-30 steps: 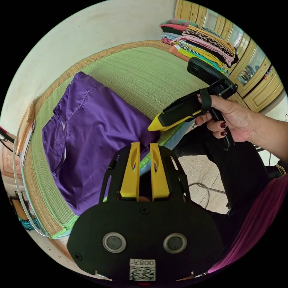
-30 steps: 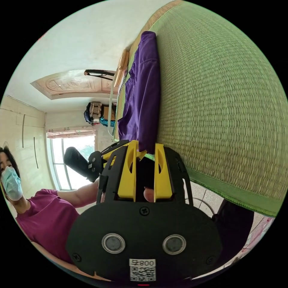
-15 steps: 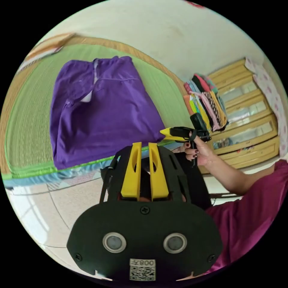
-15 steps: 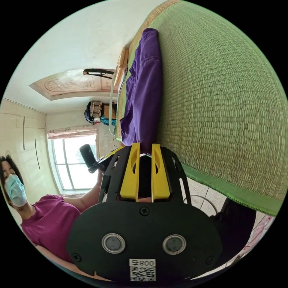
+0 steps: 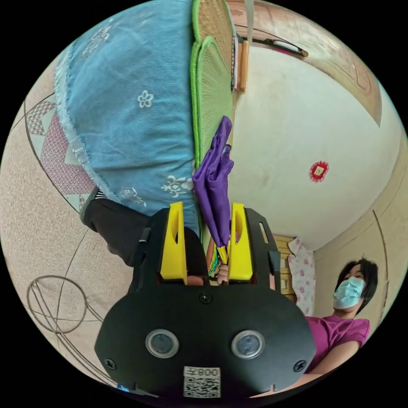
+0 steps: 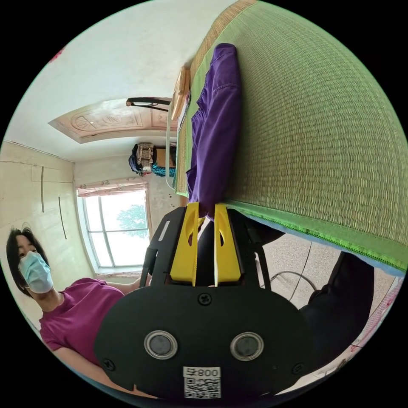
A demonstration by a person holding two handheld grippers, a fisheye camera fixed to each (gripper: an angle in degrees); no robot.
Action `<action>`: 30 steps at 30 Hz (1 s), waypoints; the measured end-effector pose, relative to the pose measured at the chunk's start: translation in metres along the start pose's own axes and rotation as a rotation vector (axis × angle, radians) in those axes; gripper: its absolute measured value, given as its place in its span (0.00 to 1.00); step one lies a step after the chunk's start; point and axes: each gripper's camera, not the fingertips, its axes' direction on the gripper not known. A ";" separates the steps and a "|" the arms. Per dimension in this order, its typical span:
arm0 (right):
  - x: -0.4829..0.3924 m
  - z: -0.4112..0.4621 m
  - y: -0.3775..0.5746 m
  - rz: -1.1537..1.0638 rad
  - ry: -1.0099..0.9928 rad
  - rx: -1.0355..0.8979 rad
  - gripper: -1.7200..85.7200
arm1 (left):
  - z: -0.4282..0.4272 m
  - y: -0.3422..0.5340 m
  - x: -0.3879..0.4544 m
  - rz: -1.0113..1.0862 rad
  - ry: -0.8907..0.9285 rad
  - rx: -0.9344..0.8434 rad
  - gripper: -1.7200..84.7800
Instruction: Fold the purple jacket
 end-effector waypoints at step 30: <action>-0.011 -0.171 0.135 -0.279 -0.199 0.144 0.04 | 0.072 -0.053 0.239 0.467 0.236 -0.228 0.05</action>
